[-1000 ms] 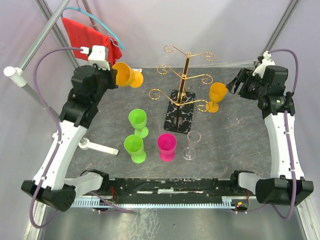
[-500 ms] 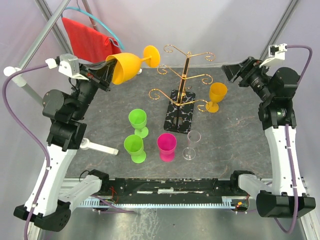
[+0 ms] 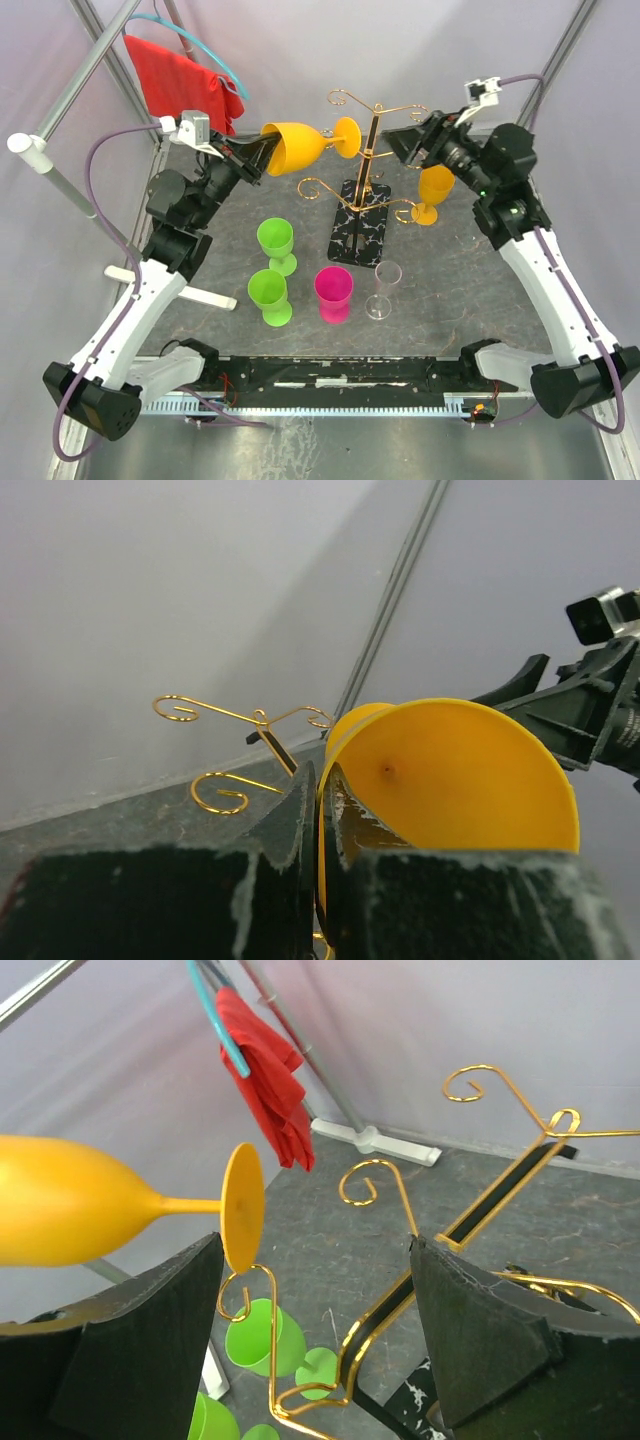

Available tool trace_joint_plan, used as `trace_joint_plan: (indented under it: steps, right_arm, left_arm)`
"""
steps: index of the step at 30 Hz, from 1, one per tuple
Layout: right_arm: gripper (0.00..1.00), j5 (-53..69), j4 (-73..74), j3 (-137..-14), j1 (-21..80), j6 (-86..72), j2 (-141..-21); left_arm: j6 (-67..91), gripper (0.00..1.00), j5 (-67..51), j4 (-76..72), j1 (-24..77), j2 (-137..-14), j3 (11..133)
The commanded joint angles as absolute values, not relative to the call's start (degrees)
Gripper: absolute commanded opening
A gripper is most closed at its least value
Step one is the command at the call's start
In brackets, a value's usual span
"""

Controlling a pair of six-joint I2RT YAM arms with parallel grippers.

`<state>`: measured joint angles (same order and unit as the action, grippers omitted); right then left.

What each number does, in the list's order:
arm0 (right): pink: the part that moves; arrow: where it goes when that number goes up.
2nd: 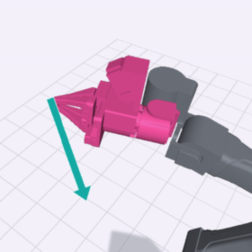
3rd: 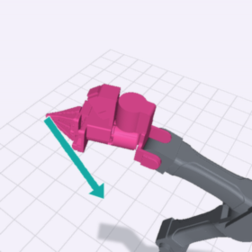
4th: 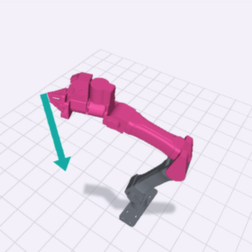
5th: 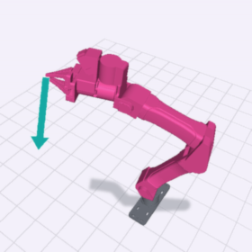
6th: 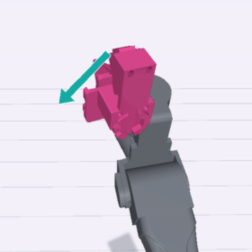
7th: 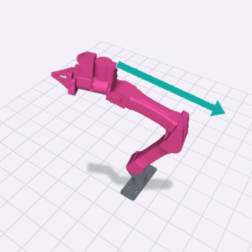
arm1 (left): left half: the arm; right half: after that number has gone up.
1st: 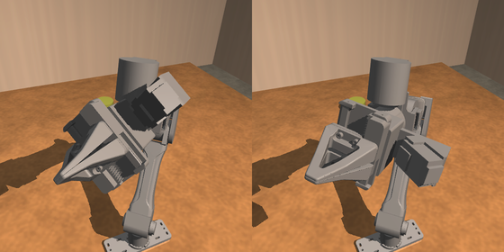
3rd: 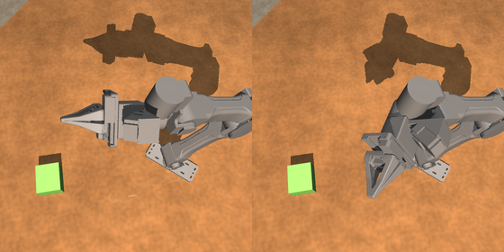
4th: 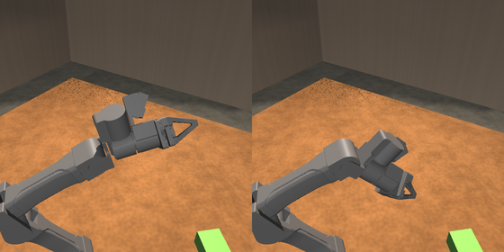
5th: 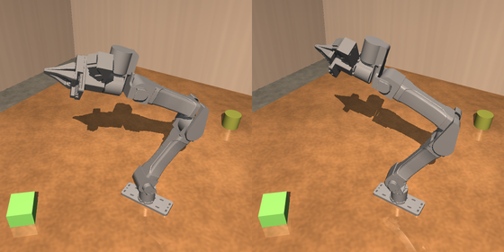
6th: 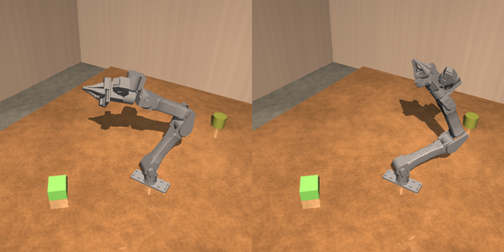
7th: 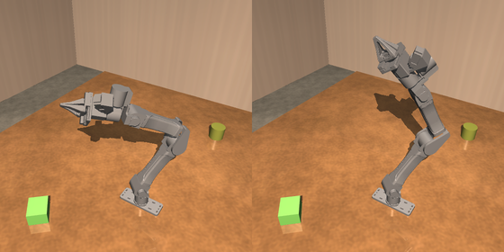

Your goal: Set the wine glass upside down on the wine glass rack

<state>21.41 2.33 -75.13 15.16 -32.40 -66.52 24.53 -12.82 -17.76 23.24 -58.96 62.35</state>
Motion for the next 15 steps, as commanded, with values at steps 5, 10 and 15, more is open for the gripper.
trace_joint_plan:
  steps: [5, 10, 15]
  right_arm:
    - [0.80, 12.2, 4.1, -82.1, 25.5, -24.1, -71.0]
    - [0.75, 9.5, 4.7, -83.2, 29.3, -21.4, -72.3]
    - [0.68, 7.6, 6.1, -84.5, 31.6, -19.2, -73.7]
  left_arm:
    - [26.3, 0.03, -9.7, -25.1, 26.4, -59.3, 62.9]
    - [25.6, 0.03, -9.0, -25.1, 26.9, -59.5, 62.2]
    - [25.5, 0.03, -8.9, -24.9, 27.1, -60.0, 61.7]
